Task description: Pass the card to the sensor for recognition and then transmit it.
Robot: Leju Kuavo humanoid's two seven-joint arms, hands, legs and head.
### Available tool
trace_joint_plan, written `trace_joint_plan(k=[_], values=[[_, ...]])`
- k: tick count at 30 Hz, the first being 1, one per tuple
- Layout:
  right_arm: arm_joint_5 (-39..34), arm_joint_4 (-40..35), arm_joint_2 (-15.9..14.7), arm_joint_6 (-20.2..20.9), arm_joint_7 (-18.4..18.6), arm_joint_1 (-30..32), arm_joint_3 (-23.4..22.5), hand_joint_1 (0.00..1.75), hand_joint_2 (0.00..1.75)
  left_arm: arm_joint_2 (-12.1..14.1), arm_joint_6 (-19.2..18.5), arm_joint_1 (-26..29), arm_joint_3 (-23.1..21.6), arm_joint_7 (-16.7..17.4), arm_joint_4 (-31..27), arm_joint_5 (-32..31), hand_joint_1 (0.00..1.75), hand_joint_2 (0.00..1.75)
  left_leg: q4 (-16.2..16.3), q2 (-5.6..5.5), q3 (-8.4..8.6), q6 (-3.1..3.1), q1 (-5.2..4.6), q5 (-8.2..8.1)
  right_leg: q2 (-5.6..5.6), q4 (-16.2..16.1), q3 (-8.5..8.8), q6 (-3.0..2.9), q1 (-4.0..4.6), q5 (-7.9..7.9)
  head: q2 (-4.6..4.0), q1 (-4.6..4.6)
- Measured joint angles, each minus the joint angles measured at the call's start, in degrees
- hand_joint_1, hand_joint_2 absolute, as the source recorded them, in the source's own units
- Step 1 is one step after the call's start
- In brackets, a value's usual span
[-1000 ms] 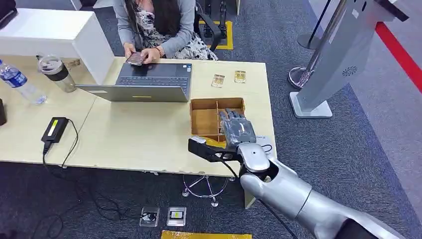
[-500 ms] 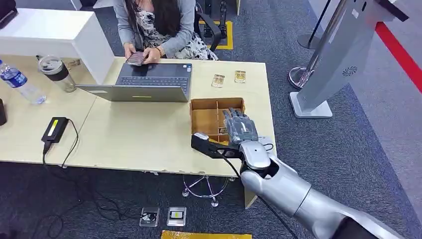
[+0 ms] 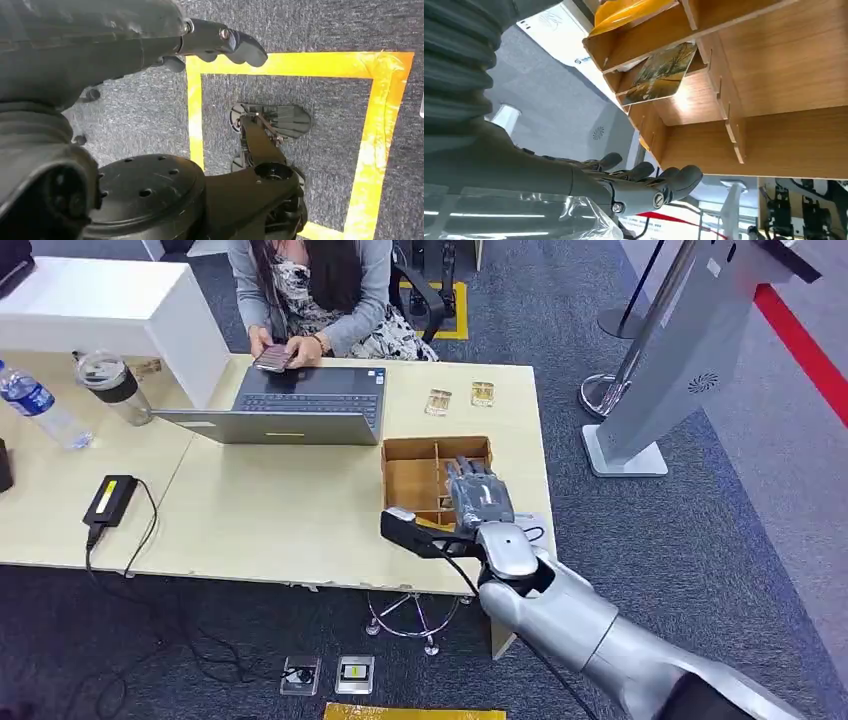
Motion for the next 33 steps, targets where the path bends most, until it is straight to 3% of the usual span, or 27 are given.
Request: trace_joint_plan(k=[33], values=[[1.2, 9.1, 4.2, -0.7, -1.2, -2.8, -0.1, 0.00, 1.75, 0.0, 0.5, 0.0, 0.0, 0.0, 0.0, 0.5, 0.00, 0.00, 0.0, 0.00, 0.01, 0.00, 0.00, 0.00, 0.01, 0.0, 0.00, 0.00, 0.00, 0.00, 0.00, 0.00]])
